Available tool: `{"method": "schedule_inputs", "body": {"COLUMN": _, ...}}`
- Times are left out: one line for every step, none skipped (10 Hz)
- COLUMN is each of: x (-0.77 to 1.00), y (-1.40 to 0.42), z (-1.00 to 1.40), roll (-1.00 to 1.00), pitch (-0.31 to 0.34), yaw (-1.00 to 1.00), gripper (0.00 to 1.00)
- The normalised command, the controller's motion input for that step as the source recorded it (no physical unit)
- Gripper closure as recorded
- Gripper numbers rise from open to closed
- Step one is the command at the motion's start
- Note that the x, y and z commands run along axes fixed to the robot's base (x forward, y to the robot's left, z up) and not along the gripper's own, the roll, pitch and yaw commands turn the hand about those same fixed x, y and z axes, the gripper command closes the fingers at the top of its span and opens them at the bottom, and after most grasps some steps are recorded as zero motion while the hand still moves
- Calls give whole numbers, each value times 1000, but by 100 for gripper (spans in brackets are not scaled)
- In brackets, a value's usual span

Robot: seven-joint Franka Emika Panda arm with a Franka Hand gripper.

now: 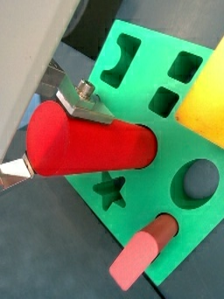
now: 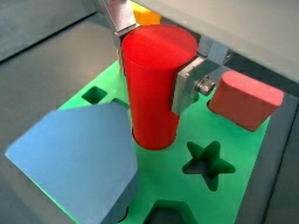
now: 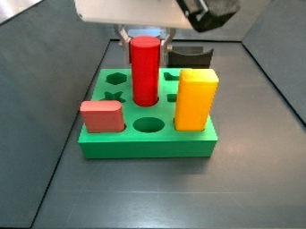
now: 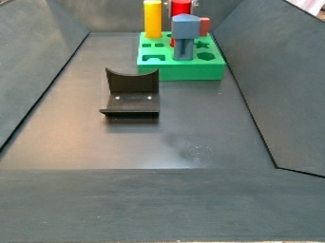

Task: Pick up the round object. Move up. Move to above the board. Insert the round object.
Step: Insert the round object.

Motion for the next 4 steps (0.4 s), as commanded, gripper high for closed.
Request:
{"method": "schedule_inputs", "body": {"x": 0, "y": 0, "z": -394, "roll": 89, "pitch": 0, "yaw": -6, "gripper": 100}}
{"method": "schedule_inputs", "body": {"x": 0, "y": 0, "z": -349, "roll": 53, "pitch": 0, "yaw": -14, "gripper": 100}}
{"method": "schedule_inputs", "body": {"x": 0, "y": 114, "z": -43, "roll": -114, "pitch": -74, "yaw": -57, "gripper": 100}}
{"method": "schedule_inputs", "body": {"x": 0, "y": 0, "z": 0, "roll": 0, "pitch": 0, "yaw": 0, "gripper": 100}}
